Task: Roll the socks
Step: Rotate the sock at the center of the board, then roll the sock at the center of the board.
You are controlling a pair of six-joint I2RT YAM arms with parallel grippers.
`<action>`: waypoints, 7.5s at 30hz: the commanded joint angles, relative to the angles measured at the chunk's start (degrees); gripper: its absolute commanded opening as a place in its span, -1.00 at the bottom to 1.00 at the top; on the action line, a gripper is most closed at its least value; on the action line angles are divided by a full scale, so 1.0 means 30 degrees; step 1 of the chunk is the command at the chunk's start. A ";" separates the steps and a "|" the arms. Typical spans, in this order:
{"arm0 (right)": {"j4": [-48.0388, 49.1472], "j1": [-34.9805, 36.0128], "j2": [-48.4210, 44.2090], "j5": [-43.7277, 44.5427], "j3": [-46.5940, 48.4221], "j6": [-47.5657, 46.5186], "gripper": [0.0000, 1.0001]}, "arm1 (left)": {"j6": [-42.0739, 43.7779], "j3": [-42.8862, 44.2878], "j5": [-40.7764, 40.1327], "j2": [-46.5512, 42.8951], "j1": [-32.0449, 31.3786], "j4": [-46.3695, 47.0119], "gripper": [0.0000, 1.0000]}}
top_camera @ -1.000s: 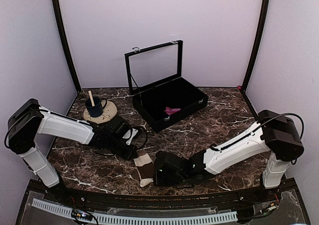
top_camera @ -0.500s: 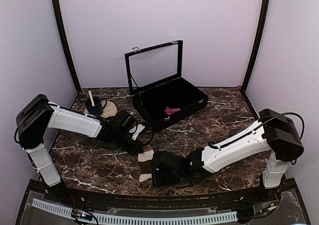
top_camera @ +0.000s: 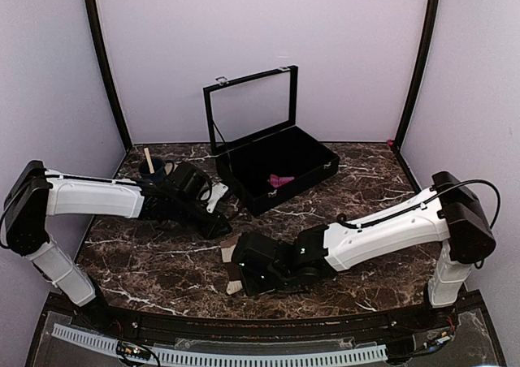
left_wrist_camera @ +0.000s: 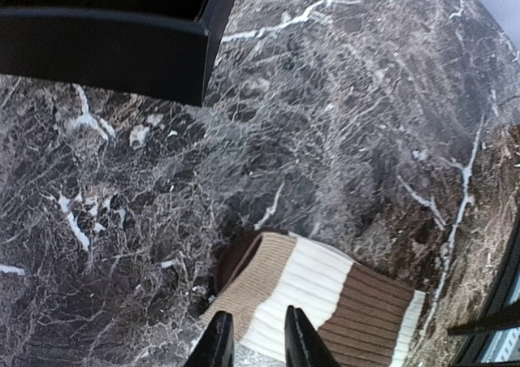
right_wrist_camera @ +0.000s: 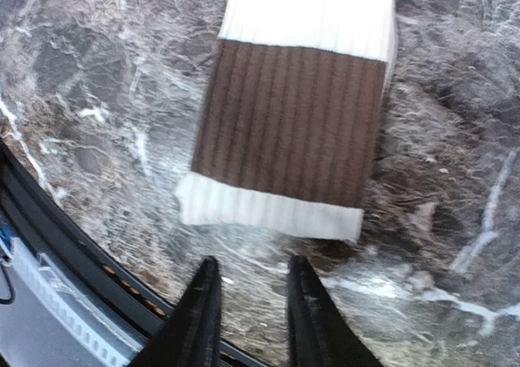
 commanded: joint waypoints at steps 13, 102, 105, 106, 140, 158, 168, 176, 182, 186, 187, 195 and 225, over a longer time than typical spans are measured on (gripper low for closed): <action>-0.2296 -0.1475 -0.5607 0.5217 -0.2515 -0.8410 0.79 | -0.2206 -0.5671 0.0432 -1.0865 -0.2464 0.1522 0.91; 0.0773 -0.5340 -1.1062 0.2543 -0.6433 -1.0343 0.54 | 0.3315 -0.0182 -1.1495 0.2273 -1.1290 -0.3916 0.00; 0.0809 -0.5423 -1.0932 0.2528 -0.6370 -1.0495 0.54 | 0.3635 -0.0093 -1.0782 0.2389 -1.0965 -0.4007 -0.01; 0.0848 -0.5449 -1.0891 0.2513 -0.6357 -1.0519 0.54 | 0.3729 -0.0053 -1.0610 0.2486 -1.0892 -0.4067 -0.02; 0.1844 -0.6374 -0.9445 0.1670 -0.5709 -1.1816 0.53 | 0.3942 0.2244 -0.4129 0.3419 -0.7998 -0.7272 -1.00; 0.3649 -0.6309 -0.8738 -0.0641 -0.7029 -1.3174 0.54 | 0.1721 0.2973 0.9568 0.4237 -0.2119 -0.9341 -0.98; 0.4122 -0.4033 -0.7457 -0.1547 -0.6572 -1.5744 0.60 | 0.1274 0.2019 1.2863 0.4906 -0.0820 -0.9139 -0.98; 0.5485 -0.2620 -0.6302 -0.2653 -0.6550 -1.6930 0.51 | 0.0588 0.0582 1.3250 0.4681 -0.0107 -0.8256 -0.98; 0.6218 -0.2008 -0.4352 -0.3510 -0.5521 -1.8204 0.48 | 0.0014 -0.0452 1.3484 0.4602 0.0101 -0.7261 -0.99; 0.6690 -0.1775 -0.3052 -0.4077 -0.4729 -1.8740 0.48 | -0.0208 -0.0807 1.3675 0.4630 0.0266 -0.6893 -0.99; 0.6794 -0.1752 -0.2820 -0.4201 -0.4541 -1.8871 0.47 | -0.0245 -0.0858 1.3709 0.4630 0.0301 -0.6874 -0.99; 0.7291 -0.1714 -0.1466 -0.4800 -0.3484 -1.9699 0.54 | -0.0180 -0.0668 1.3796 0.4796 0.0926 -0.7129 -1.00; 0.7733 -0.2359 0.1562 -0.7577 -0.1628 -2.1765 -0.53 | -0.0514 -0.1562 1.4163 0.4807 0.1596 -0.7040 -1.00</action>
